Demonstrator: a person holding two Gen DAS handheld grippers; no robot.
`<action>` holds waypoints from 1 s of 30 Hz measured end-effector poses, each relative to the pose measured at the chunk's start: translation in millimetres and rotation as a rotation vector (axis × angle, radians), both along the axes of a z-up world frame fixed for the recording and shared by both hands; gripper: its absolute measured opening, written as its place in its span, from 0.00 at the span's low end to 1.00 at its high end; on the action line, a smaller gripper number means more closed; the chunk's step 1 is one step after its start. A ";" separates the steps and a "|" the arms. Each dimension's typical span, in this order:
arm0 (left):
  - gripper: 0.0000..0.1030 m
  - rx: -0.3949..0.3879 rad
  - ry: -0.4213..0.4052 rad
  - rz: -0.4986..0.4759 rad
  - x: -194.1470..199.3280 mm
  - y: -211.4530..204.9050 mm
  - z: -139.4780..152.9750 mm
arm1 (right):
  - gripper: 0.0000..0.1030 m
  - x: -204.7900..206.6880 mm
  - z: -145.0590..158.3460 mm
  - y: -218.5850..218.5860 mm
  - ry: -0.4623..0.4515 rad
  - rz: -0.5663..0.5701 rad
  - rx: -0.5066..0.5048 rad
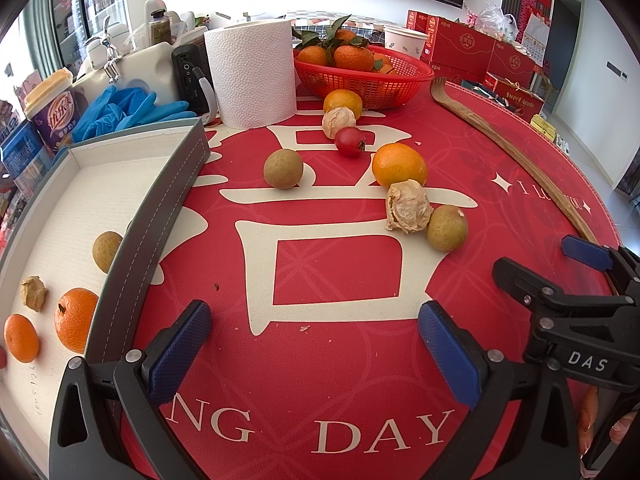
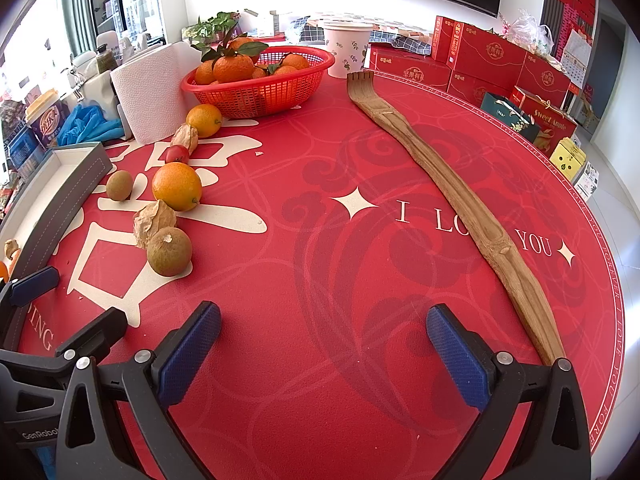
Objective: Organize fruits
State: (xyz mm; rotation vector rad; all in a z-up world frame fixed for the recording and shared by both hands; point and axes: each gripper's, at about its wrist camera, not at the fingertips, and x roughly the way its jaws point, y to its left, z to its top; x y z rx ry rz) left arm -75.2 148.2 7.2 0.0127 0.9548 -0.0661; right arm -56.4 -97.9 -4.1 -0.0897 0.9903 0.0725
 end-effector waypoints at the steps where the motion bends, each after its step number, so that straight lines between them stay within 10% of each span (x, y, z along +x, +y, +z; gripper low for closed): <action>1: 1.00 0.001 0.000 0.003 -0.3 1.0 0.2 | 1.00 -0.2 0.0 0.6 0.000 0.006 0.001; 16: 0.93 -0.068 -0.046 0.004 -17.6 35.5 5.4 | 0.99 18.7 -1.6 55.9 0.018 0.223 0.030; 23: 0.88 -0.014 -0.089 -0.027 -15.8 20.1 22.5 | 0.28 19.8 4.7 69.9 -0.017 0.282 0.030; 30: 0.79 0.086 -0.059 -0.035 34.7 -2.4 27.3 | 0.29 18.7 18.6 19.9 -0.029 0.164 0.168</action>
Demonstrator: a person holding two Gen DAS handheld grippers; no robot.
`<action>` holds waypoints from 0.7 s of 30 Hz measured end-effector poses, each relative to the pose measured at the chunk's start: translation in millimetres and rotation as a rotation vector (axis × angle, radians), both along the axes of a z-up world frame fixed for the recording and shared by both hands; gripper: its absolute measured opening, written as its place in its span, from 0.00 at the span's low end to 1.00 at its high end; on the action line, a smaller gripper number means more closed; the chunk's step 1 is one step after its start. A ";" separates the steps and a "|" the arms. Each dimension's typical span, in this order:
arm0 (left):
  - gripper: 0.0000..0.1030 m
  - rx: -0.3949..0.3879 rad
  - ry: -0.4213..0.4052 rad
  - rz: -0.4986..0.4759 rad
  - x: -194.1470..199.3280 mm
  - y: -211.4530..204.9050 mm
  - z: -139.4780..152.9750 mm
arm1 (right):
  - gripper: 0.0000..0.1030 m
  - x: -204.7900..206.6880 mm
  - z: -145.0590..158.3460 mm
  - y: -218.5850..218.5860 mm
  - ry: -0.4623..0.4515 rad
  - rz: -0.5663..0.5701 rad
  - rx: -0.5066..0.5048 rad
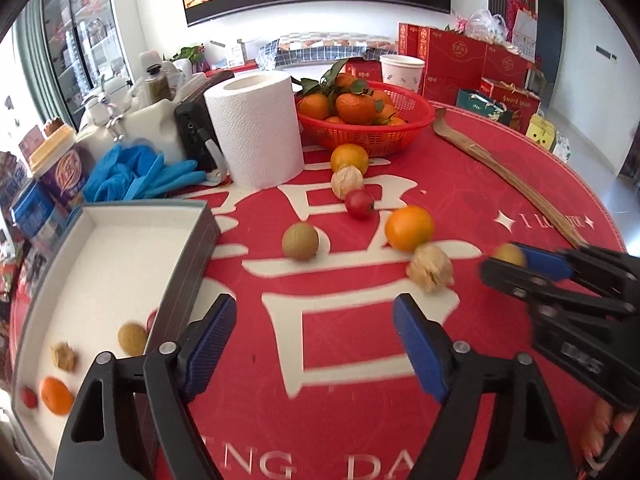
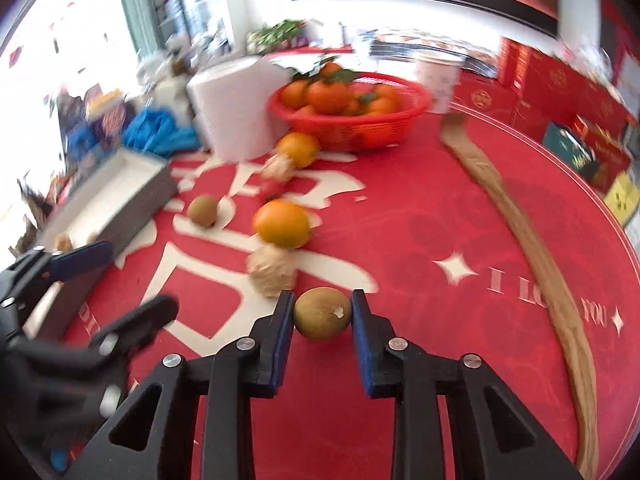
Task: Organize fruits
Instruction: 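Grasp a brown round fruit with the left tool while the right tool grasps another, then carry both brown round fruits over the white tray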
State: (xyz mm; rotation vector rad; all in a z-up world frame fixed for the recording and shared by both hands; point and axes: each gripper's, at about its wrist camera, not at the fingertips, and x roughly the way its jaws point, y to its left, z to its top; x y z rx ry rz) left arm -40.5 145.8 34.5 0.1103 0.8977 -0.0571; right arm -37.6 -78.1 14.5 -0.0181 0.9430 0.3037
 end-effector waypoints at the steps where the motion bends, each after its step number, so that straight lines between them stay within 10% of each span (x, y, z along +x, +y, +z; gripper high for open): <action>1: 0.78 0.006 0.013 0.004 9.3 -1.0 -1.3 | 0.29 -0.2 1.1 -6.5 0.006 -0.015 0.016; 9: 0.65 -0.005 0.074 0.072 58.7 2.3 -20.4 | 0.29 -5.5 8.0 -33.0 0.020 -0.041 0.081; 13: 0.27 -0.049 0.091 0.057 60.9 0.8 -18.6 | 0.29 -5.2 8.9 -34.2 0.019 -0.035 0.094; 21: 0.27 -0.073 0.041 0.083 28.0 10.9 0.0 | 0.29 -6.0 5.7 -29.5 0.028 -0.016 0.116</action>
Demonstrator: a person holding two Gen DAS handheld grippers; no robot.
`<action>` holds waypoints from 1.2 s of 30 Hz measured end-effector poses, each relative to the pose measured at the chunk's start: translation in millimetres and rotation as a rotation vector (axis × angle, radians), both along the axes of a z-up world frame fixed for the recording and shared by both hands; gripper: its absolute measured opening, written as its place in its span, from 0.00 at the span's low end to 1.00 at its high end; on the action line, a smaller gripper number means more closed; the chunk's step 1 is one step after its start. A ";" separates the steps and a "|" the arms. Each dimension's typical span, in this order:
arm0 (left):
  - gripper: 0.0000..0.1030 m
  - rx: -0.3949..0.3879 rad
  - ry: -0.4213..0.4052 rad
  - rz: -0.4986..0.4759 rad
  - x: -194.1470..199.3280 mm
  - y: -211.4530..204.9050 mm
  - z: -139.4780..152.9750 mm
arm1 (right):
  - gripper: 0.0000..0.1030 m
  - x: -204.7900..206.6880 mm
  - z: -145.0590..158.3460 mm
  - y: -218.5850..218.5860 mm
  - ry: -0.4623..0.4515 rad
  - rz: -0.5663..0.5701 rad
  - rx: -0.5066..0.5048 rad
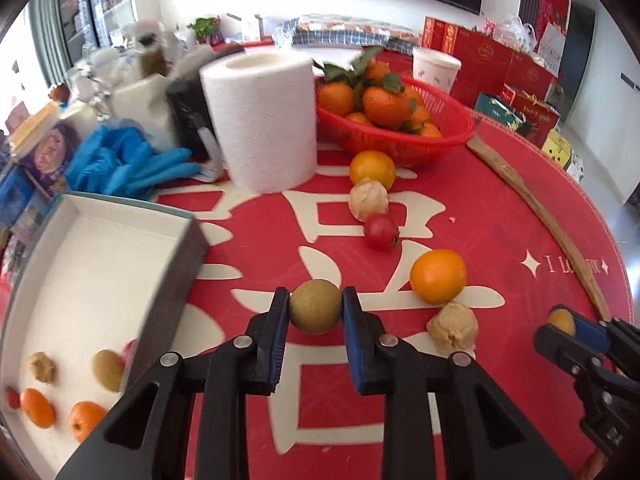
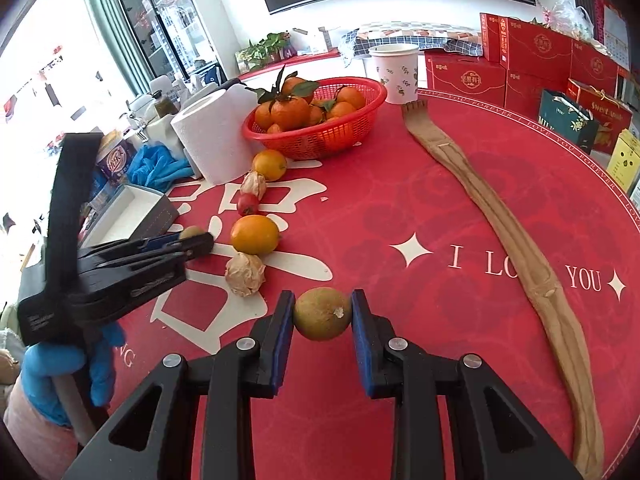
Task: Organize fruits
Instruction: 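Carry both brown round fruits over the white tray, then open both tools to release the brown fruits into the tray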
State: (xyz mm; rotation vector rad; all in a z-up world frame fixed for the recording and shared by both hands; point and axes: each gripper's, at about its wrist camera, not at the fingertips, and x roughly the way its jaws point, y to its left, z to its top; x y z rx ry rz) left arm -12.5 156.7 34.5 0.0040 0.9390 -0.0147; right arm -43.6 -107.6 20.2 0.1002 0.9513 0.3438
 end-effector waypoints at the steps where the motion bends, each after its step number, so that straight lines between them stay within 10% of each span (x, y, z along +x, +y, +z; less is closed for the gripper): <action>1: 0.27 -0.001 -0.026 0.009 -8.1 5.0 8.5 | 0.29 0.4 -0.3 0.2 0.002 0.002 0.006; 9: 0.27 0.047 -0.158 0.145 -61.0 64.7 46.2 | 0.29 -0.9 2.5 10.4 -0.004 0.040 0.067; 20: 0.27 0.007 -0.116 0.328 -123.2 154.3 9.4 | 0.29 -12.2 12.6 84.4 -0.038 0.209 0.090; 36: 0.28 -0.078 -0.085 0.341 -129.2 162.3 -18.1 | 0.29 26.2 -9.2 263.9 0.030 0.380 0.007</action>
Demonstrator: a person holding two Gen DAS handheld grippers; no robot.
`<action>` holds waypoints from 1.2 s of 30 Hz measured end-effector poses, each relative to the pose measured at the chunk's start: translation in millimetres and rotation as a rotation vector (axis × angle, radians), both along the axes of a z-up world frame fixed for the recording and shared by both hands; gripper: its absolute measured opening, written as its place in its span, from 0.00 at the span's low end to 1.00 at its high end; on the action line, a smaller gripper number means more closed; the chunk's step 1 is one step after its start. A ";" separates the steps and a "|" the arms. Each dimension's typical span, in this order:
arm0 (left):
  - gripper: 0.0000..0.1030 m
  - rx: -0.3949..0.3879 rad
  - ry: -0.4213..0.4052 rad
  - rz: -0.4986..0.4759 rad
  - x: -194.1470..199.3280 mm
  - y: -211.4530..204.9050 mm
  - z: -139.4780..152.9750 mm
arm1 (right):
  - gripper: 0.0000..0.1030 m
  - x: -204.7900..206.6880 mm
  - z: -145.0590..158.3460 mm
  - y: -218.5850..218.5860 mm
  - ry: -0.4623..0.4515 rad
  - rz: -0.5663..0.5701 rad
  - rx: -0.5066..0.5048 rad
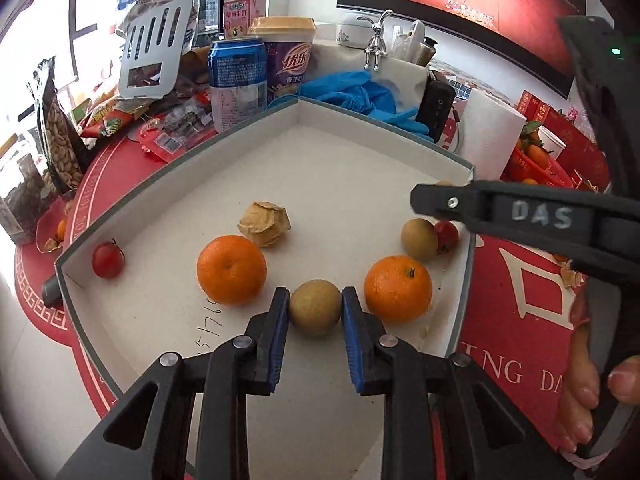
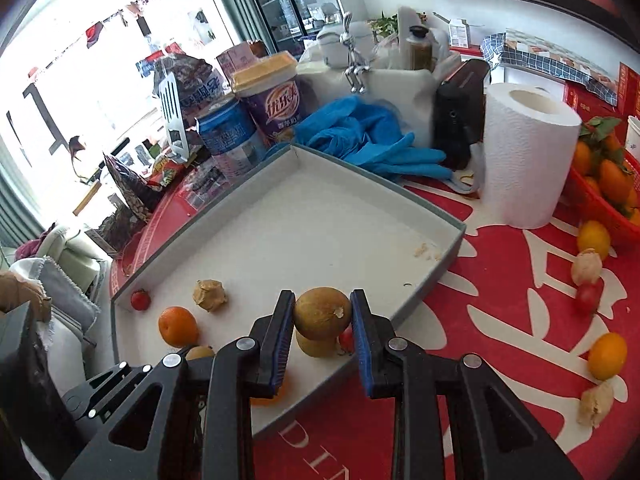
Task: Organize fruits
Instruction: 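Open both tools to release the brown fruits into the tray, then withdraw both open tools from the tray back over the table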
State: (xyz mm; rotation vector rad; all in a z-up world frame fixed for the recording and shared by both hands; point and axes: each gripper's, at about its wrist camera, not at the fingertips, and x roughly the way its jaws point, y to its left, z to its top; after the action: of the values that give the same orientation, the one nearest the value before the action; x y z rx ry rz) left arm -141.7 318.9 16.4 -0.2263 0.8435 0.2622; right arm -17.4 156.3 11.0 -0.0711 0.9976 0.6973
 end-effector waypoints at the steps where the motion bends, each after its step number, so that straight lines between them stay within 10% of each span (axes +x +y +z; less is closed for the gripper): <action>1: 0.28 -0.006 0.001 -0.004 0.1 -0.3 -0.6 | 0.29 1.5 -5.1 3.5 0.001 0.004 -0.014; 9: 0.28 -0.021 -0.005 -0.049 1.2 -12.6 -0.1 | 0.28 -15.4 -6.0 9.3 -0.142 0.042 -0.203; 24: 0.28 -0.033 -0.010 -0.055 1.1 -12.7 -0.4 | 0.29 -16.6 2.7 28.6 -0.155 0.054 -0.208; 25: 0.28 -0.034 -0.010 -0.055 1.2 -12.9 -0.5 | 0.31 -16.3 3.3 29.6 -0.151 0.059 -0.205; 28: 0.28 -0.036 -0.012 -0.053 0.9 -13.2 -0.1 | 1.00 -17.1 9.4 26.3 -0.176 0.037 -0.181; 36: 0.79 0.013 -0.113 -0.052 -12.1 -20.2 15.3 | 1.00 -26.0 36.6 -19.8 -0.260 -0.082 -0.183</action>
State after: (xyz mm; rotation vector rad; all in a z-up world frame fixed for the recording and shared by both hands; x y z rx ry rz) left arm -153.8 298.7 31.7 -0.2053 0.7349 0.2043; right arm -43.4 136.4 47.6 -0.2727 0.8067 0.5056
